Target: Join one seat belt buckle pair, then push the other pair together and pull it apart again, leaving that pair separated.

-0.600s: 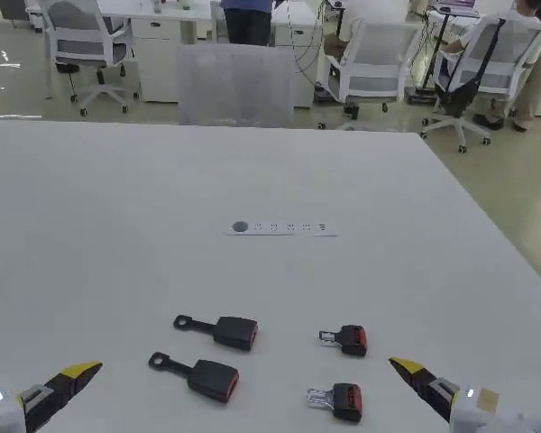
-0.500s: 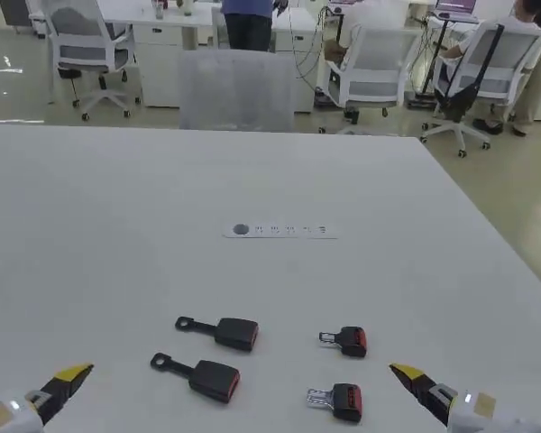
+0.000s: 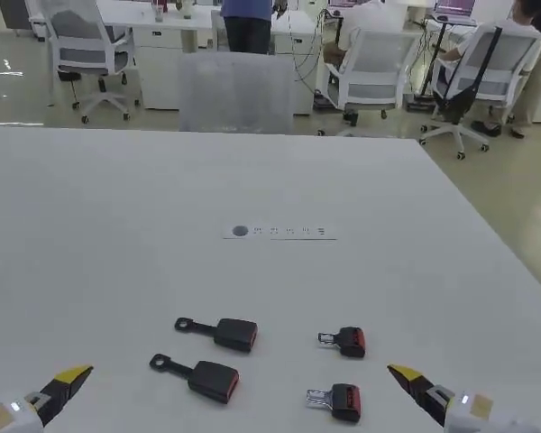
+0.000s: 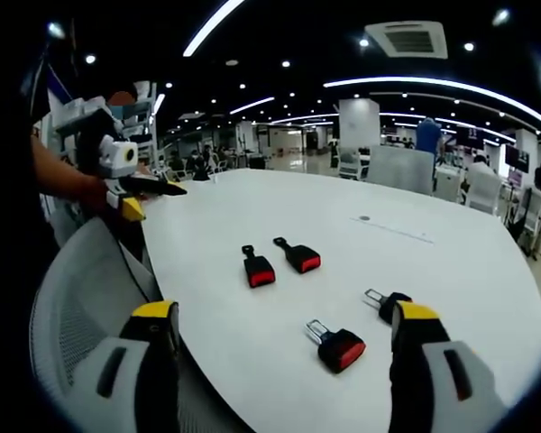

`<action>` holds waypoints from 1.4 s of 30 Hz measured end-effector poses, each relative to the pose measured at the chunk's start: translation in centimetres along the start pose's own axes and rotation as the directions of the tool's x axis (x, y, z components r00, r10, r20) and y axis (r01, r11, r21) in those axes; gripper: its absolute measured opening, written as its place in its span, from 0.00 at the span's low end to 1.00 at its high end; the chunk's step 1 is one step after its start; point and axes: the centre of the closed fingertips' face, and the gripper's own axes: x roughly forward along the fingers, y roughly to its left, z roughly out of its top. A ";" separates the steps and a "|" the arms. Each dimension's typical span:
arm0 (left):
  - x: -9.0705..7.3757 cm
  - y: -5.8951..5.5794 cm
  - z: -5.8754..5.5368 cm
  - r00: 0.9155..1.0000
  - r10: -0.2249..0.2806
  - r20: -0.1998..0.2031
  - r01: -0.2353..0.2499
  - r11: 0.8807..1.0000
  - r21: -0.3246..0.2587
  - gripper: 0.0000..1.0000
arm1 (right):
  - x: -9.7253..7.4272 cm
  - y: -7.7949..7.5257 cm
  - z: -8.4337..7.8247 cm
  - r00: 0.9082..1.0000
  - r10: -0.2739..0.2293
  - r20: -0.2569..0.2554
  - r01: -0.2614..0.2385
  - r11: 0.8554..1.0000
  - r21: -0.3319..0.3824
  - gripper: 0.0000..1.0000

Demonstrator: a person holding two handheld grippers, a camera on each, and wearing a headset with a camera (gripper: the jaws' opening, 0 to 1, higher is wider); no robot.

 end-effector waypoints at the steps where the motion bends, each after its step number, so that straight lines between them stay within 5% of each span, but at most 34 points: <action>1: 0.0 0.0 0.0 1.000 0.001 0.000 -0.001 1.000 -0.001 1.00 | 0.0 0.0 0.0 1.000 -0.002 0.003 0.002 1.000 0.004 1.00; 9: -0.2 -0.3 -0.1 1.000 0.000 -0.001 0.000 1.000 -0.002 1.00 | 0.1 0.2 -0.1 1.000 -0.011 0.005 0.011 1.000 0.006 1.00; 18: -0.3 -0.6 -0.7 1.000 0.009 -0.014 -0.009 1.000 -0.014 1.00 | -0.1 -0.4 -1.3 0.995 -0.098 -0.010 0.098 0.995 0.016 1.00; 24: -0.1 -1.0 -0.8 1.000 -0.001 -0.020 0.000 1.000 -0.012 1.00 | 0.1 -0.2 -1.3 0.995 -0.098 -0.006 0.098 0.995 0.031 1.00; 42: -0.4 0.2 0.0 1.000 0.022 0.000 -0.021 1.000 -0.012 1.00 | -0.6 -1.5 -1.0 0.992 -0.129 0.013 0.128 0.990 0.058 1.00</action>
